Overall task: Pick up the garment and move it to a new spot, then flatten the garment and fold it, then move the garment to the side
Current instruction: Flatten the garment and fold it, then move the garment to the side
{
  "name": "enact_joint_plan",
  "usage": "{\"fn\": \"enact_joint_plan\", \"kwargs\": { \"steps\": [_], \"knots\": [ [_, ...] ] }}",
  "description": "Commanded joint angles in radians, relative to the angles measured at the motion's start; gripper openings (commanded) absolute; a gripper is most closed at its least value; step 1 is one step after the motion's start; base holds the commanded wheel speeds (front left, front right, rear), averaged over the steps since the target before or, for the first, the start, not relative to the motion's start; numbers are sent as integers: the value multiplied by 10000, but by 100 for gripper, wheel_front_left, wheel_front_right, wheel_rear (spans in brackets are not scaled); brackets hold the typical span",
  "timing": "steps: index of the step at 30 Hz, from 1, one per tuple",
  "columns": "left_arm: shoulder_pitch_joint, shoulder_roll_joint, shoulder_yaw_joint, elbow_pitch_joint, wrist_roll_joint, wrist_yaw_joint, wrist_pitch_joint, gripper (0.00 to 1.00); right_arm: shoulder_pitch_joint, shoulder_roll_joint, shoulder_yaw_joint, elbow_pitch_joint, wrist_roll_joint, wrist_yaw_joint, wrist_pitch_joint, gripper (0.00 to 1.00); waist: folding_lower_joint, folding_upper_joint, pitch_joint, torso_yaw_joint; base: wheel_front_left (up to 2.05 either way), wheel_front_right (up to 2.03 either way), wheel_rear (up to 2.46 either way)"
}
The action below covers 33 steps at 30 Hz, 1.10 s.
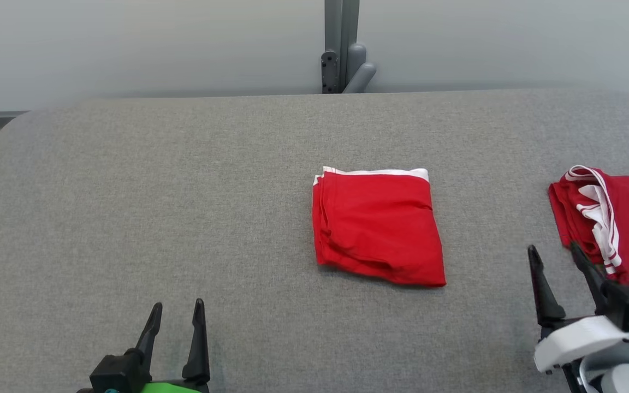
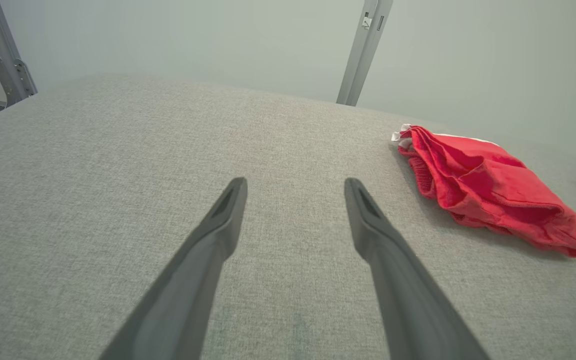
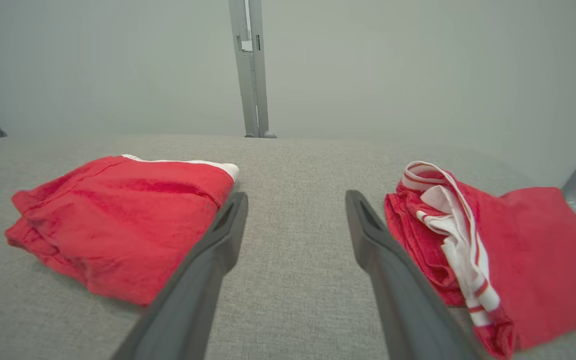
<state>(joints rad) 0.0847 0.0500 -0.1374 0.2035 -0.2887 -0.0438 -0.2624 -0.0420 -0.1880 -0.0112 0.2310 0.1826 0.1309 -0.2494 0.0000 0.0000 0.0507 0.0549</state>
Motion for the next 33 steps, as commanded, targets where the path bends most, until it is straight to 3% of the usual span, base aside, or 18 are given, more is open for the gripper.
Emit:
{"fn": "enact_joint_plan", "kwargs": {
  "steps": [1,7,16,28,33],
  "knots": [
    [167,15,8,-18,46,-18,-24,100,300,118,-250,72,-183,-5,-103,100,0,0,-111,-83,0,0,0],
    [420,15,203,93,212,-218,-24,100,1213,428,-1001,-630,-710,-7,-153,100,0,0,-378,-173,0,0,0],
    [775,15,555,129,275,-414,-24,100,1908,541,-1094,-1096,-586,-7,-157,100,0,0,-721,-214,0,0,0],
    [728,15,452,173,148,-416,-24,100,2136,751,-1206,-882,-568,-7,-156,100,0,0,-874,24,0,0,0],
    [683,15,420,152,182,-410,-24,100,1520,934,-1121,-193,227,-7,-155,100,0,0,-822,53,0,0,0]
  ]
}}
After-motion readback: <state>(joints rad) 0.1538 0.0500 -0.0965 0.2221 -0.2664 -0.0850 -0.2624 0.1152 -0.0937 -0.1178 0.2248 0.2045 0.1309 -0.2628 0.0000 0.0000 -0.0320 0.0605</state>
